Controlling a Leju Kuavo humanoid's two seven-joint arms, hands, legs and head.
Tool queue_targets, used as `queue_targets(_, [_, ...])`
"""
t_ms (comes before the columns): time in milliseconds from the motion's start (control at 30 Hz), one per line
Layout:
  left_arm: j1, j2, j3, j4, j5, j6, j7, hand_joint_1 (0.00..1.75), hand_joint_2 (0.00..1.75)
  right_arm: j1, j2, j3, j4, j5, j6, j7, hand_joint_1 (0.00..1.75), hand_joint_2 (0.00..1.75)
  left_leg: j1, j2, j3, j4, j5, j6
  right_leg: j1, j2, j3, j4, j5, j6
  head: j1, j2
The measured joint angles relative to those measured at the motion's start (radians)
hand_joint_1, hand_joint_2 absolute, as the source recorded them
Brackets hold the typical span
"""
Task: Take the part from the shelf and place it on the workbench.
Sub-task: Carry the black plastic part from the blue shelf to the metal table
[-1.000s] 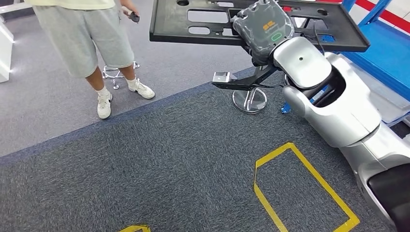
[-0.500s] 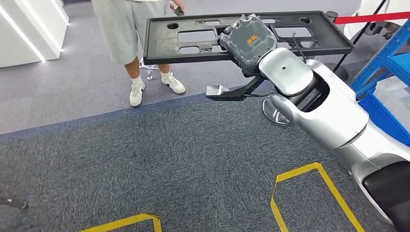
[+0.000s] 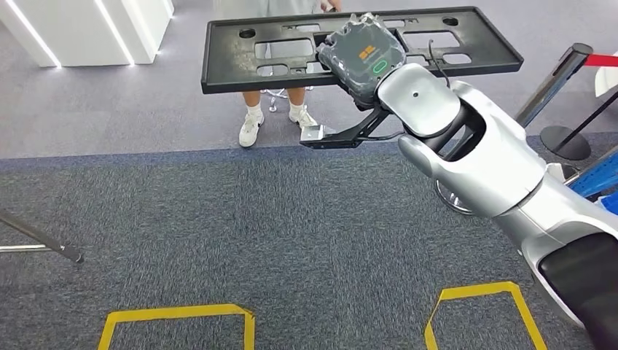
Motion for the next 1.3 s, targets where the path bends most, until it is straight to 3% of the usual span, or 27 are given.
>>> queue_targets(33, [0.001,0.0,0.0,0.0,0.0,0.0,0.003,0.0,1.75,0.0,0.001,0.0,0.0,0.0,0.0,0.0,1.75,1.75,0.002,-0.011,0.004,-0.005,0.001,0.006,-0.002,-0.003,0.003,0.0,-0.003,0.006,0.0,0.0])
queue_targets(100, [0.0,0.001,0.0,0.0,0.0,0.0,0.008,0.0,1.75,0.0,0.002,0.001,0.002,0.0,0.0,0.0,1.75,1.75,0.007,-0.031,0.014,-0.017,0.006,0.018,-0.007,0.037,-0.007,0.032,-0.027,0.016,0.001,0.0])
queue_targets(167, [-0.002,0.001,0.0,0.0,0.0,0.0,0.01,0.0,1.75,0.002,0.001,0.002,0.004,0.0,0.0,0.0,1.75,1.75,0.008,-0.051,0.02,-0.022,0.008,0.026,-0.012,0.098,-0.06,0.141,-0.081,0.021,0.002,0.0])
queue_targets(233, [-0.003,0.001,0.0,0.0,0.001,0.0,0.01,0.0,1.75,0.008,-0.002,0.004,0.007,0.0,0.0,0.0,1.75,1.75,0.008,-0.076,0.02,-0.021,0.007,0.03,-0.013,0.115,-0.124,0.256,-0.117,0.024,0.002,0.0])
queue_targets(267, [-0.004,0.001,0.0,0.0,0.002,0.0,0.01,0.0,1.75,0.011,-0.002,0.006,0.009,0.0,0.0,0.0,1.75,1.75,0.008,-0.092,0.02,-0.019,0.007,0.03,-0.014,0.117,-0.138,0.273,-0.109,0.025,0.002,0.0])
queue_targets(300, [-0.004,0.001,0.0,0.0,0.003,0.0,0.01,0.0,1.75,0.013,-0.003,0.008,0.01,0.0,0.0,0.0,1.75,1.75,0.008,-0.108,0.021,-0.016,0.006,0.03,-0.015,0.119,-0.134,0.252,-0.082,0.025,0.002,0.0])
queue_targets(333, [-0.004,0.001,0.0,0.0,0.003,0.0,0.01,0.0,1.75,0.013,-0.003,0.009,0.012,0.0,0.0,0.0,1.75,1.75,0.008,-0.124,0.022,-0.012,0.004,0.029,-0.017,0.126,-0.114,0.197,-0.041,0.023,0.002,0.0])
queue_targets(400, [-0.003,0.001,0.0,0.0,0.004,0.0,0.011,0.0,1.75,0.01,-0.004,0.01,0.014,0.0,-0.001,0.0,1.75,1.75,0.009,-0.152,0.016,-0.003,0.0,0.023,-0.024,0.178,-0.065,0.075,0.018,0.019,0.002,0.0])
queue_targets(467, [-0.002,0.0,0.0,0.0,0.004,0.0,0.011,0.0,1.75,0.009,-0.003,0.013,0.017,0.001,-0.002,0.0,1.75,1.75,0.016,-0.175,0.002,0.002,0.002,0.012,-0.024,0.216,-0.042,0.021,0.028,0.016,0.002,0.0])
queue_targets(533, [0.0,0.0,0.0,0.0,0.005,0.0,0.011,0.0,1.75,0.007,-0.001,0.016,0.019,0.001,-0.003,-0.001,1.75,1.75,0.022,-0.202,-0.006,-0.002,0.008,-0.004,-0.022,0.195,-0.035,0.008,0.028,0.011,0.002,0.0])
queue_targets(567, [0.001,0.0,0.0,-0.001,0.007,0.0,0.011,0.0,1.75,0.007,0.001,0.018,0.019,0.001,-0.003,-0.001,1.75,1.75,0.021,-0.195,-0.008,0.0,0.007,-0.01,-0.023,0.18,-0.028,-0.001,0.03,0.006,0.001,0.0])
queue_targets(633, [0.001,-0.001,0.0,-0.002,0.015,-0.003,0.012,0.0,1.75,0.002,0.006,0.018,0.021,0.001,-0.003,-0.001,1.75,1.75,0.016,-0.138,-0.03,0.048,-0.021,-0.021,-0.028,0.147,-0.013,-0.02,0.035,-0.006,-0.006,0.0])
queue_targets(667, [0.001,-0.002,0.001,-0.002,0.02,-0.005,0.012,0.0,1.75,-0.001,0.008,0.018,0.022,0.001,-0.003,-0.002,1.75,1.75,0.016,-0.1,-0.057,0.101,-0.047,-0.026,-0.025,0.132,-0.009,-0.024,0.035,-0.011,-0.009,0.0])
queue_targets(700, [0.0,-0.002,0.003,-0.002,0.025,-0.008,0.012,0.0,1.75,-0.003,0.01,0.018,0.023,0.001,-0.003,-0.002,1.75,1.75,0.018,-0.078,-0.089,0.163,-0.073,-0.031,-0.022,0.117,-0.006,-0.025,0.033,-0.014,-0.011,0.0])
queue_targets(767, [-0.001,-0.002,0.006,-0.002,0.032,-0.011,0.011,0.0,1.75,-0.005,0.015,0.021,0.026,0.001,-0.002,-0.005,1.75,1.75,0.024,-0.062,-0.134,0.24,-0.091,-0.038,-0.019,0.085,-0.005,-0.024,0.029,-0.015,-0.011,0.0])
queue_targets(800, [-0.001,-0.002,0.007,-0.002,0.034,-0.012,0.011,0.0,1.75,-0.005,0.018,0.023,0.028,0.001,-0.002,-0.007,1.75,1.75,0.026,-0.058,-0.13,0.228,-0.075,-0.041,-0.018,0.07,-0.004,-0.022,0.026,-0.014,-0.011,0.0])
queue_targets(833, [-0.001,-0.002,0.008,-0.002,0.035,-0.014,0.01,0.0,1.75,-0.005,0.021,0.027,0.029,0.001,-0.002,-0.009,1.75,1.75,0.027,-0.05,-0.106,0.18,-0.047,-0.042,-0.018,0.057,-0.002,-0.021,0.022,-0.011,-0.011,0.0])
queue_targets(900, [0.0,-0.002,0.009,-0.002,0.035,-0.017,0.009,0.0,1.75,-0.006,0.025,0.034,0.032,0.001,-0.003,-0.015,1.75,1.75,0.024,-0.008,-0.038,0.053,0.002,-0.038,-0.015,0.033,0.004,-0.016,0.013,-0.004,-0.011,0.0])
queue_targets(967, [-0.001,-0.002,0.009,-0.002,0.035,-0.02,0.009,0.0,1.75,-0.009,0.028,0.041,0.034,0.001,-0.003,-0.018,1.75,1.75,0.016,0.016,-0.005,-0.006,0.013,-0.022,-0.01,0.014,0.009,-0.013,0.005,0.007,-0.011,0.0])
queue_targets(1033, [-0.001,-0.002,0.01,-0.002,0.035,-0.021,0.008,0.0,1.75,-0.012,0.034,0.048,0.036,0.001,-0.003,-0.019,1.75,1.75,0.011,-0.003,-0.003,-0.007,0.01,-0.006,-0.008,-0.005,0.017,-0.014,-0.002,0.018,-0.01,0.0])
queue_targets(1067, [0.0,-0.002,0.01,-0.002,0.035,-0.021,0.008,0.0,1.75,-0.013,0.036,0.051,0.037,0.001,-0.003,-0.019,1.75,1.75,0.012,-0.015,0.001,-0.011,0.01,0.0,-0.01,-0.004,0.021,-0.011,-0.008,0.024,-0.01,0.0])
queue_targets(1133, [-0.002,-0.001,0.01,-0.002,0.035,-0.021,0.008,0.0,1.75,-0.018,0.038,0.052,0.039,0.001,-0.003,-0.019,1.75,1.75,0.016,-0.036,0.01,-0.019,0.012,0.012,-0.017,0.038,0.004,0.041,-0.044,0.031,-0.009,0.0])
queue_targets(1200, [-0.004,-0.001,0.01,-0.002,0.035,-0.021,0.008,0.0,1.75,-0.021,0.037,0.054,0.041,0.001,-0.003,-0.019,1.75,1.75,0.018,-0.057,0.013,-0.021,0.013,0.021,-0.02,0.097,-0.058,0.168,-0.104,0.033,-0.008,0.0])
queue_targets(1233, [-0.005,-0.001,0.01,-0.002,0.035,-0.021,0.008,0.0,1.75,-0.021,0.037,0.056,0.042,0.001,-0.003,-0.019,1.75,1.75,0.017,-0.07,0.013,-0.02,0.012,0.023,-0.02,0.11,-0.095,0.234,-0.125,0.034,-0.008,0.0])
queue_targets(1267, [-0.005,-0.001,0.01,-0.002,0.035,-0.021,0.008,0.0,1.75,-0.02,0.037,0.06,0.043,0.001,-0.003,-0.019,1.75,1.75,0.016,-0.085,0.014,-0.019,0.012,0.024,-0.02,0.116,-0.12,0.273,-0.129,0.034,-0.008,0.0])
queue_targets(1300, [-0.006,0.0,0.01,-0.002,0.035,-0.021,0.008,0.0,1.75,-0.02,0.036,0.063,0.045,0.001,-0.003,-0.019,1.75,1.75,0.015,-0.101,0.014,-0.017,0.011,0.024,-0.02,0.118,-0.128,0.274,-0.112,0.032,-0.008,0.0])
